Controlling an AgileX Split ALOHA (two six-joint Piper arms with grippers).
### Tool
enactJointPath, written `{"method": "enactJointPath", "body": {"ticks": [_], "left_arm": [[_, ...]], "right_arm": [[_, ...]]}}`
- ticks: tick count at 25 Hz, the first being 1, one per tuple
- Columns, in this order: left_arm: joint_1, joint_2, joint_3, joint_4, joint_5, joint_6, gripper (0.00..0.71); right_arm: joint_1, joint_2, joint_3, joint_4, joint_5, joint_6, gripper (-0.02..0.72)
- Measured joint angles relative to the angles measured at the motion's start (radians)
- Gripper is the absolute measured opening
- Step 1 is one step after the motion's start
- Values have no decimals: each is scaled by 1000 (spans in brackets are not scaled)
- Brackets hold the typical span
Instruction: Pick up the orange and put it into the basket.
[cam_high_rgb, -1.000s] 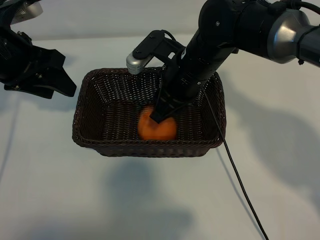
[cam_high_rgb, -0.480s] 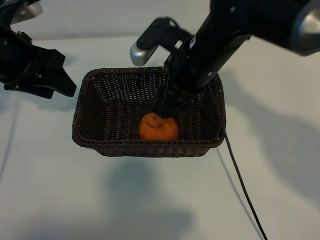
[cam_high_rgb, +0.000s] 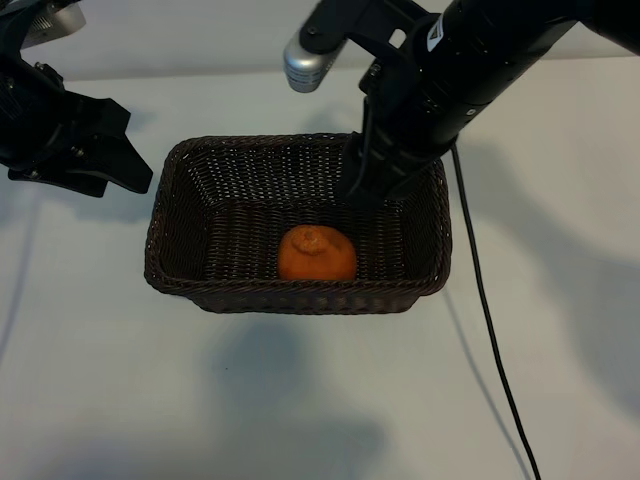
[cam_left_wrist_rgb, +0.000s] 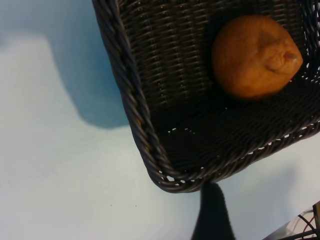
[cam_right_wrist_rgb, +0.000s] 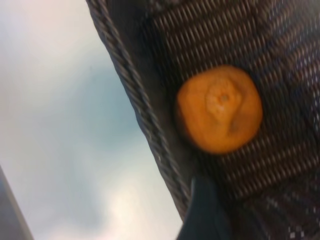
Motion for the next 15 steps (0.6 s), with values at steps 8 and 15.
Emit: {"method": "enactJointPath", "body": {"ticks": [8,15], "left_arm": [[0,0,0,0,0,0,544],[0,0,0,0,0,2,544]], "right_arm": [[-164,-11,0,11,153,26,509],[-347,-74,62,51,162,2,485]]}}
